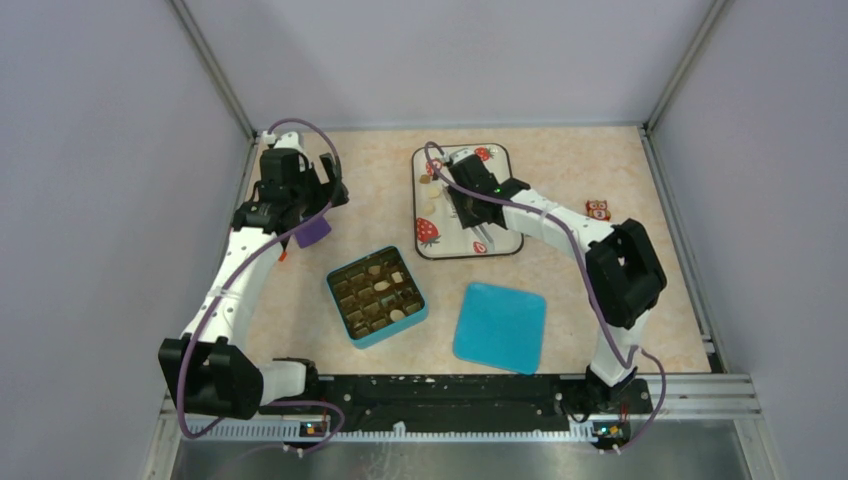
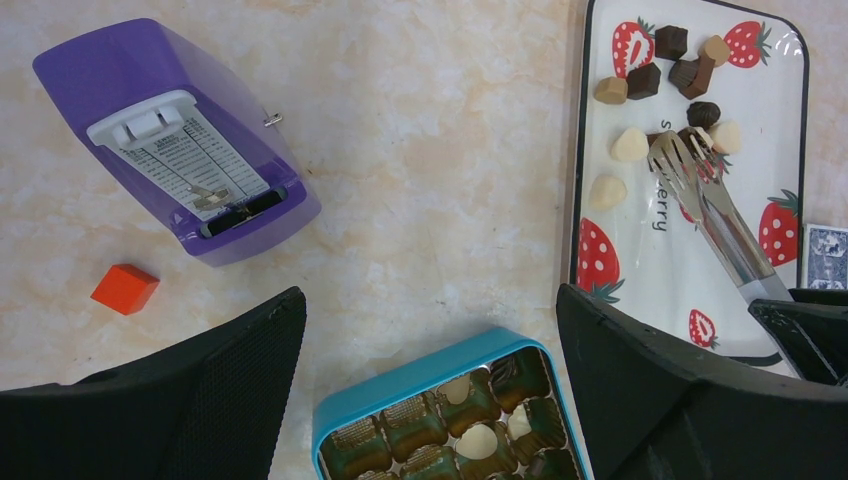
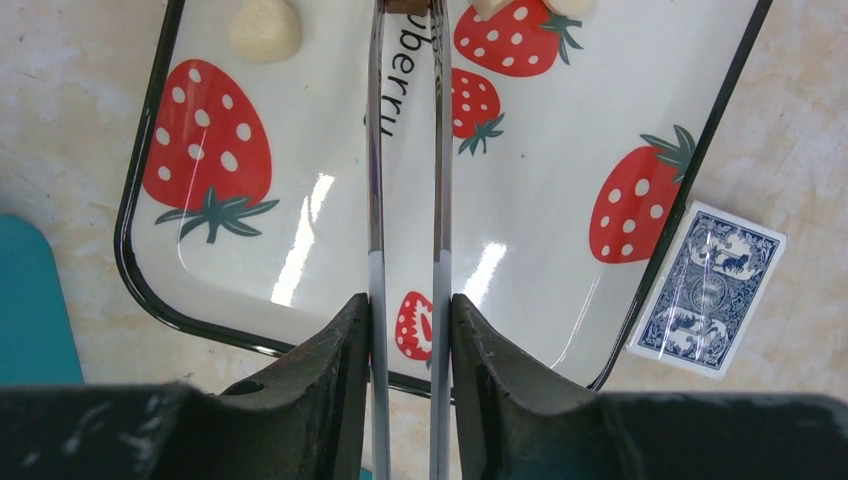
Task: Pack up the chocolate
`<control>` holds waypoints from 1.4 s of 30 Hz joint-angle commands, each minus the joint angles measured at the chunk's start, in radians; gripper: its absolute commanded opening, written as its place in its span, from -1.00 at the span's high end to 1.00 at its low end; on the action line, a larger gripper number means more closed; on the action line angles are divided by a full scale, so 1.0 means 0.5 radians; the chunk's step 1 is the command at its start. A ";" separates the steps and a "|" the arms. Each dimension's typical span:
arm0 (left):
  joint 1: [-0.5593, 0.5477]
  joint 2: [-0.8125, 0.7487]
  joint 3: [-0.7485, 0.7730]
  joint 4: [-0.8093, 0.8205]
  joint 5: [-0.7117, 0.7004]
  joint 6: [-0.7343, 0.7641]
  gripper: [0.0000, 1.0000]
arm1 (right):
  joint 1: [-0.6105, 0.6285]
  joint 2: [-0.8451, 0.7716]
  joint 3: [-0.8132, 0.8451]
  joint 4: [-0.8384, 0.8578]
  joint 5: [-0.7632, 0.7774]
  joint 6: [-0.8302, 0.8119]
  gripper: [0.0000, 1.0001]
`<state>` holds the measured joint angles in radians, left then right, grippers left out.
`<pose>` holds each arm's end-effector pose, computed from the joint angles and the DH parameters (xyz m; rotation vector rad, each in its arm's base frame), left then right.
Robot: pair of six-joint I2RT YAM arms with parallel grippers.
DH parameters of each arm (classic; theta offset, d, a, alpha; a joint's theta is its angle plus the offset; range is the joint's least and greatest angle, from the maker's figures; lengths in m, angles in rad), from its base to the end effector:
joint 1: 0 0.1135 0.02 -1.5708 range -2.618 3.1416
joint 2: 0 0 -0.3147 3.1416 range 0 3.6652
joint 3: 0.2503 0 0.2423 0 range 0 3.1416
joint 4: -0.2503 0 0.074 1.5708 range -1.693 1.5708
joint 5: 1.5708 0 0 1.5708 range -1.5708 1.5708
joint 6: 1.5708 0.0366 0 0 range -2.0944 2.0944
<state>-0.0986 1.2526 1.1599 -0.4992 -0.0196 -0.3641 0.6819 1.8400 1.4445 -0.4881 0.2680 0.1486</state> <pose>0.2515 -0.0242 0.3887 -0.2988 2.1522 -0.2447 0.3266 0.2526 0.2973 -0.5228 2.3553 0.0506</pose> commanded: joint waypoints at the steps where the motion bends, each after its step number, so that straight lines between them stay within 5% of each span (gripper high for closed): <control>1: 0.013 -0.044 0.063 0.049 -0.007 0.024 -0.97 | 0.030 -0.023 0.124 0.025 0.016 -0.017 0.48; 6: 0.013 -0.054 0.061 0.044 -0.013 0.029 -0.97 | 0.034 -0.250 -0.006 0.025 -0.053 0.030 0.77; 11: 0.013 -0.052 0.052 0.050 -0.006 0.020 -0.98 | 0.034 -0.507 -0.151 -0.034 -0.120 0.058 0.87; 17: 0.013 -0.057 0.056 0.051 -0.005 0.019 -0.98 | 0.058 -0.789 -0.272 -0.136 -0.337 0.010 0.88; 27: 0.014 -0.086 0.052 0.023 -0.032 0.010 -0.98 | 0.430 -0.986 -0.282 -0.596 -0.795 -0.229 0.88; 42: 0.013 -0.143 0.031 0.001 -0.043 0.010 -0.98 | 0.626 -0.996 -0.419 -0.807 -0.870 -0.232 0.89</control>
<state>-0.0986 1.2133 1.1599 -0.5037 -0.0246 -0.3645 0.9771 1.3823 1.2400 -0.8886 -0.1555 0.0357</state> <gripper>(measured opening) 0.987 0.227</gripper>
